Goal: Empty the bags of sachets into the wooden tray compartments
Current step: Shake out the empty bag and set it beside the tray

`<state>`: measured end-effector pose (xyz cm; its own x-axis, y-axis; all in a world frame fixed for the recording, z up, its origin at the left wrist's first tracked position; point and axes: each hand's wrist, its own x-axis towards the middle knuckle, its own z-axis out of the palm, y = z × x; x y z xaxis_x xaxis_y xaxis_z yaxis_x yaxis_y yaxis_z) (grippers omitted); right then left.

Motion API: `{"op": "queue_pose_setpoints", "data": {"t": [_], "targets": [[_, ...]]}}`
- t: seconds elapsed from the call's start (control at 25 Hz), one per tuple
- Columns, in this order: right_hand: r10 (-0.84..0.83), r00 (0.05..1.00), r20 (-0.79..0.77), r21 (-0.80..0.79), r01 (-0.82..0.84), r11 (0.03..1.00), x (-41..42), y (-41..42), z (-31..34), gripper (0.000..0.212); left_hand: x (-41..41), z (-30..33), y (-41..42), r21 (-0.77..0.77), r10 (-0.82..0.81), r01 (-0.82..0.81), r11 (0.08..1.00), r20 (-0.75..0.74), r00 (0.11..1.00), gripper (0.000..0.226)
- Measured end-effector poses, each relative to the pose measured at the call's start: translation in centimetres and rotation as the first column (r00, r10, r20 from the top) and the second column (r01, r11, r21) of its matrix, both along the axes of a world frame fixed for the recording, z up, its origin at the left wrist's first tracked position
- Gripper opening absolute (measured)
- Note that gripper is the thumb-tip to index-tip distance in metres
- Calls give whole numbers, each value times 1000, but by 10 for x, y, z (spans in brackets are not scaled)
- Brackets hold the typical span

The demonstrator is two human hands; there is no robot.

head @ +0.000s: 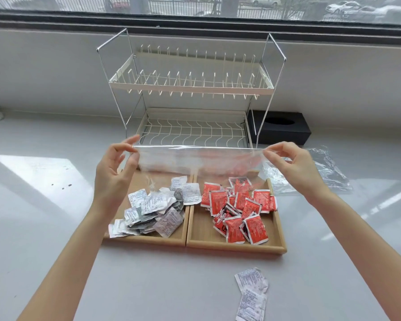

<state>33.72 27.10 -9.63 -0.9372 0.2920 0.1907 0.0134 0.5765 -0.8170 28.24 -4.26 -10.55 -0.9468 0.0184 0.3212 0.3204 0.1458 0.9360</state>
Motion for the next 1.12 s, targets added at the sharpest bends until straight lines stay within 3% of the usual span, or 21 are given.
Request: {"op": "queue_pose_setpoints", "data": {"t": [0.32, 0.56, 1.12], "targets": [[-104, 992, -69, -148, 93, 985, 20, 16, 10, 18, -9, 5, 20, -11, -81, 81, 997, 1, 997, 21], [-171, 982, -81, -222, 150, 963, 33, 68, 8, 13, 0, 10, 77, 57, -103, 99, 993, 77, 992, 21], [-145, 982, 125, -291, 176, 940, 11, 273, -13, 13, -7, -26, 293, 21, -21, 14, 1000, 363, 931, 15]]}}
